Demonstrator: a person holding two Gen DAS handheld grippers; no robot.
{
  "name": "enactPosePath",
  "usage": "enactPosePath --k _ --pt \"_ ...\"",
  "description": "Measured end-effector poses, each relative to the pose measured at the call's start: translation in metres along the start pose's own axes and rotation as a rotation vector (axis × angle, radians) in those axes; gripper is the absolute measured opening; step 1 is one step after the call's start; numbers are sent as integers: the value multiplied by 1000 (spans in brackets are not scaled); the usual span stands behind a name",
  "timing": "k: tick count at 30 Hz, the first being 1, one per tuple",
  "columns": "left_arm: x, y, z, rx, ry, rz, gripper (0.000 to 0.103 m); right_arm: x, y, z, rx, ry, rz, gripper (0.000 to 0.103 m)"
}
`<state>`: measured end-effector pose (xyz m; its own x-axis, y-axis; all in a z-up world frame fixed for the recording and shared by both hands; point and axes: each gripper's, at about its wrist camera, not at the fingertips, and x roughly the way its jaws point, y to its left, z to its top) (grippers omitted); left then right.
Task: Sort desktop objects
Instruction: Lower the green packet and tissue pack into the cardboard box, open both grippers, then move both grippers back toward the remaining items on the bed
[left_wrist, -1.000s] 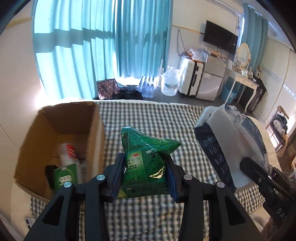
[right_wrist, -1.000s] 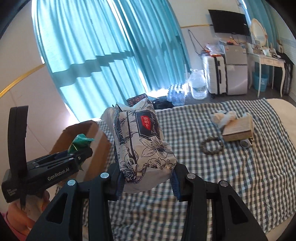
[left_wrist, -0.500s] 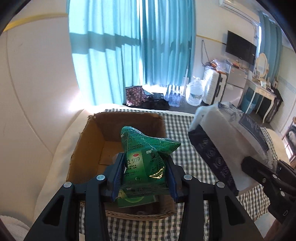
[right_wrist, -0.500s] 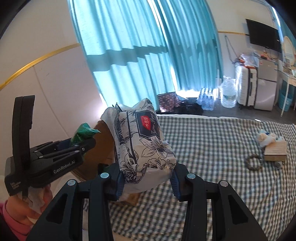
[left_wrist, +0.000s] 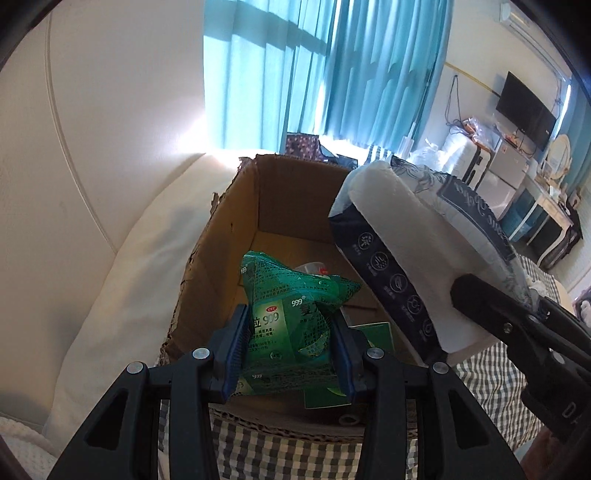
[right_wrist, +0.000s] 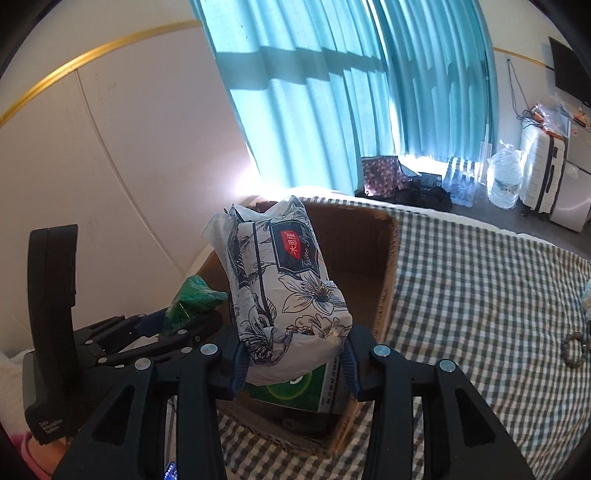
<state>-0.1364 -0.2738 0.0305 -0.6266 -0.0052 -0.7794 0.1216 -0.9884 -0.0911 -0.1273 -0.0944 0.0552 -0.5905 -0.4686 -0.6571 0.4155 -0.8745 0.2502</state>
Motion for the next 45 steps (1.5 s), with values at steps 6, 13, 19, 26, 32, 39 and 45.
enactPosePath --k 6,13,19,26,32,39,45 --pt "14 6 0 -9 18 -4 61 25 -8 -2 26 28 0 43" --pt "6 6 -1 -45 10 -36 95 17 -15 4 87 -25 -21 68" --pt "-11 -21 -1 -11 -16 -41 95 -20 -48 0 149 -82 -50 68" --pt "-21 -88 -11 25 -12 -91 95 -78 -119 -23 212 -105 -161 69" --pt "-26 -160 -26 70 -17 -151 97 -135 -200 -71 326 -108 -298 69" --pt "-6 -253 -58 148 2 -219 98 -187 -291 -125 454 -120 -433 69" --pt "23 -323 -78 197 21 -258 98 -211 -358 -151 581 -165 -476 69"
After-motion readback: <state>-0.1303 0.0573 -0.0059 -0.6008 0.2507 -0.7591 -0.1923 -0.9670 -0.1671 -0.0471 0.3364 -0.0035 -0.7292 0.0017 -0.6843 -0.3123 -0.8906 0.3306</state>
